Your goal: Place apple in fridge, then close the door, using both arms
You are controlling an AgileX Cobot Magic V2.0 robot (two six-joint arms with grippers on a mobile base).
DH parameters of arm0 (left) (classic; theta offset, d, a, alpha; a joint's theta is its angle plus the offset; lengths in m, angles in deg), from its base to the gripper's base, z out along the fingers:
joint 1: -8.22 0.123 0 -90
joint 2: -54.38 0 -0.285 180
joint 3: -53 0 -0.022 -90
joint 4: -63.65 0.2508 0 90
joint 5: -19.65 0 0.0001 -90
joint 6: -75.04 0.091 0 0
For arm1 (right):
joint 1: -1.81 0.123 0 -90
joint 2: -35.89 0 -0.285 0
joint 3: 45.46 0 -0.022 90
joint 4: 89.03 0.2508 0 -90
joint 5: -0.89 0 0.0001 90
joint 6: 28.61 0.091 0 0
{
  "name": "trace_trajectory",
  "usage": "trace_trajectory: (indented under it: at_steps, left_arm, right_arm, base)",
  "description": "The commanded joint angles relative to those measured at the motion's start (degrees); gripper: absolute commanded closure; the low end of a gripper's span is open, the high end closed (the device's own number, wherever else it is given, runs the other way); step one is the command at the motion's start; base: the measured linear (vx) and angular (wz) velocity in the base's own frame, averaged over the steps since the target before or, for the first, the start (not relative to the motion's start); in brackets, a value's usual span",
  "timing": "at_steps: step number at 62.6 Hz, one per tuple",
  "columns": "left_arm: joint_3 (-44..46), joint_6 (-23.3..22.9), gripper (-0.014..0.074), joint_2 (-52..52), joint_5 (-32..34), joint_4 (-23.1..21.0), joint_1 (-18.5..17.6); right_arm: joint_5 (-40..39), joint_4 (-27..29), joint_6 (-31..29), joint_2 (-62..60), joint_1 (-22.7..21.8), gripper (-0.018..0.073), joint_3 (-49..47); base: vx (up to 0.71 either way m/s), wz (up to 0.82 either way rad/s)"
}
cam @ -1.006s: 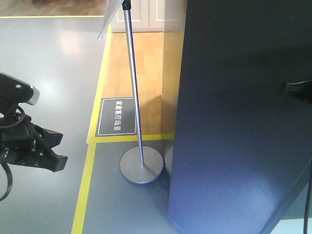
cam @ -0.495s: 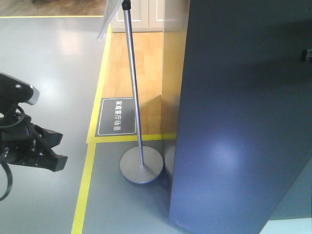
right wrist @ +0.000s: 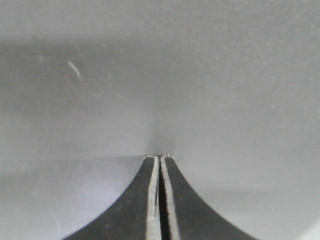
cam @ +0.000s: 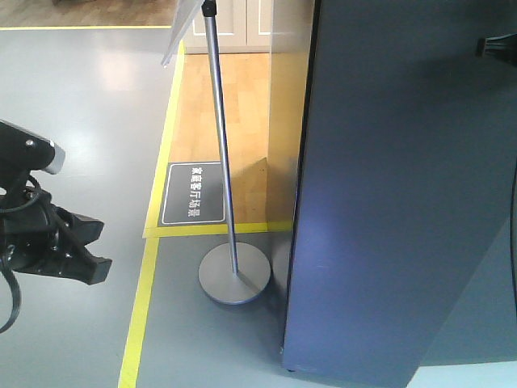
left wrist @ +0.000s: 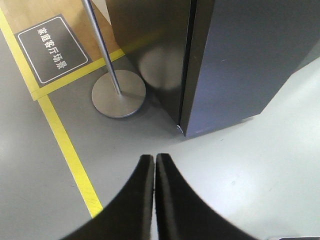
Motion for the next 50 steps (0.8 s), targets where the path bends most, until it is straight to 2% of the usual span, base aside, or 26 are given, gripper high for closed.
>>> trace_trajectory:
  at_steps: [1,16,29,50]
  left_arm:
    - [1.57,0.01,0.0603,-1.45,3.05,-0.8,0.14]
    - [1.57,0.01,0.0603,-1.45,3.05,-0.8,0.14]
    - [1.57,0.01,0.0603,-1.45,2.97,-0.8,0.14]
    - [1.57,0.01,0.0603,-1.45,2.9,-0.8,0.14]
  right_arm:
    - [-9.66,-0.83,-0.41,1.9,-0.34,0.0563,-5.77]
    - [-12.64,-0.4,-0.3,8.51,-0.34,0.0563,-11.49]
    - [-12.35,1.53,-0.15,9.97,-0.34,0.0563,-12.27]
    - [-3.23,3.76,-0.81,5.34,-0.34,0.0563,-10.19]
  base:
    - [0.0,0.0]
    - [0.0,0.0]
    - [0.0,0.0]
    - [0.0,0.0]
